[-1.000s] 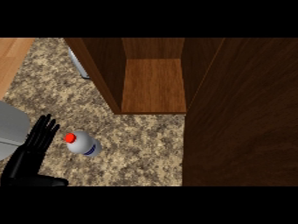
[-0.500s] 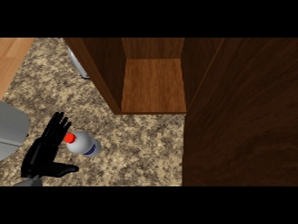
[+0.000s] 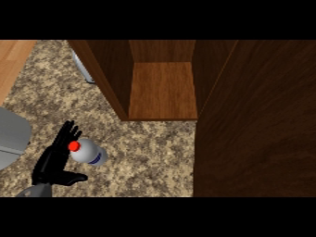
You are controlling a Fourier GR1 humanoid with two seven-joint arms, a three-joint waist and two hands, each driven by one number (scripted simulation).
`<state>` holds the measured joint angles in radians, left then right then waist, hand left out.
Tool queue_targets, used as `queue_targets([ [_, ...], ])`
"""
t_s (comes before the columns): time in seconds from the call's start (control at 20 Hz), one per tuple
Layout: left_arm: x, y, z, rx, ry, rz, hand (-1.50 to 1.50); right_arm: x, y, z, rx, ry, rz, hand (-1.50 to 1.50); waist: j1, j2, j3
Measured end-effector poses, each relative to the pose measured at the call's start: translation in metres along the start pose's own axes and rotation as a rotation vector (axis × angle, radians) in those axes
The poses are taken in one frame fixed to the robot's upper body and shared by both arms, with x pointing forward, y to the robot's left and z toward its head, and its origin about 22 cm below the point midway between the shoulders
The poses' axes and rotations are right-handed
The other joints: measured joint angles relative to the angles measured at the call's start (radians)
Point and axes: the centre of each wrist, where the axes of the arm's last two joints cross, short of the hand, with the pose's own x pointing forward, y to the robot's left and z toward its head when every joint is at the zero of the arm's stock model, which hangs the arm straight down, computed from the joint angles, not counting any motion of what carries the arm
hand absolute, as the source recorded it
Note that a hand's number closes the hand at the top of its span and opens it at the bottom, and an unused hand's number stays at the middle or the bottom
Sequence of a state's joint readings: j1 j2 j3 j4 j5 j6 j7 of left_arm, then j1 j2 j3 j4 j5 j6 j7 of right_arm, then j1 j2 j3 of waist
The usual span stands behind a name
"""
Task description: Pick up the bottled water, place it into the cabinet and close the cabinet
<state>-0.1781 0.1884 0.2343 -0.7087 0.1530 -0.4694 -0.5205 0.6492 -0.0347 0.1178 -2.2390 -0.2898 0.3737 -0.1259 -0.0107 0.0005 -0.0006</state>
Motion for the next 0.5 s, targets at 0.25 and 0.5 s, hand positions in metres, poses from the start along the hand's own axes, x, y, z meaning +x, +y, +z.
queue_targets([
  [0.25,-0.013,-0.007,-0.011,-0.010,0.009,0.025,-1.50,0.000,0.003,-0.002,0.013,0.007,-0.006,-1.50,-0.002,0.001,0.000],
  [0.5,-0.022,-0.008,-0.013,-0.004,0.012,0.043,-1.50,-0.003,0.000,-0.009,0.013,0.006,-0.012,-1.50,-0.001,-0.001,0.003],
])
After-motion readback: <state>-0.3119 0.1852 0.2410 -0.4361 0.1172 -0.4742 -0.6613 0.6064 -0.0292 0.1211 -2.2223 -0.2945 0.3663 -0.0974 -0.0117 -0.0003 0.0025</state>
